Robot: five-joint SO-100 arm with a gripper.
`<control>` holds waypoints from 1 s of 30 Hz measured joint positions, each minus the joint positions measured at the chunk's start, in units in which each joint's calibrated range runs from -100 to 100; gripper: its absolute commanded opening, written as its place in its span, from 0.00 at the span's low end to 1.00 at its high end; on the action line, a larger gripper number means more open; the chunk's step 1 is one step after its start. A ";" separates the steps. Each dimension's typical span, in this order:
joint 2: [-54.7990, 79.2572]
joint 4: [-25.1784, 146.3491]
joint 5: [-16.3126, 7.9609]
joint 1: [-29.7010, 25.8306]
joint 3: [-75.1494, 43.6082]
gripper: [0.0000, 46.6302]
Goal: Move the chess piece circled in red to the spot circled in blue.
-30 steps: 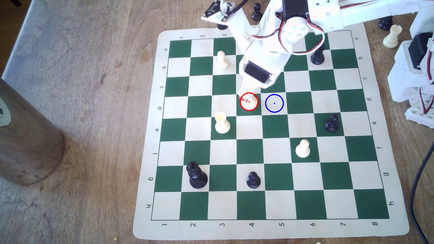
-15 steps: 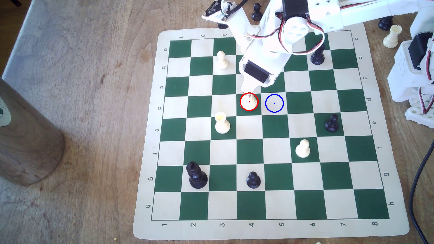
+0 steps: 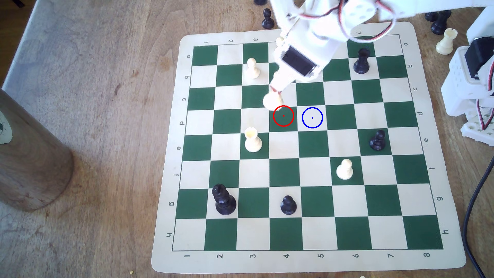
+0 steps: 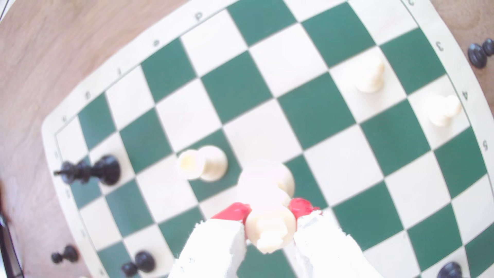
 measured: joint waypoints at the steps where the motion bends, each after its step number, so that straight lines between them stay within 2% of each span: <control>1: -1.26 0.64 0.00 0.00 0.00 0.00; 9: -10.47 1.27 0.24 -0.96 6.96 0.00; 14: -13.32 1.12 1.27 -1.92 12.83 0.00; 20: -13.57 0.64 3.17 -2.43 16.90 0.00; 30: -9.64 -0.96 4.98 -1.62 16.99 0.00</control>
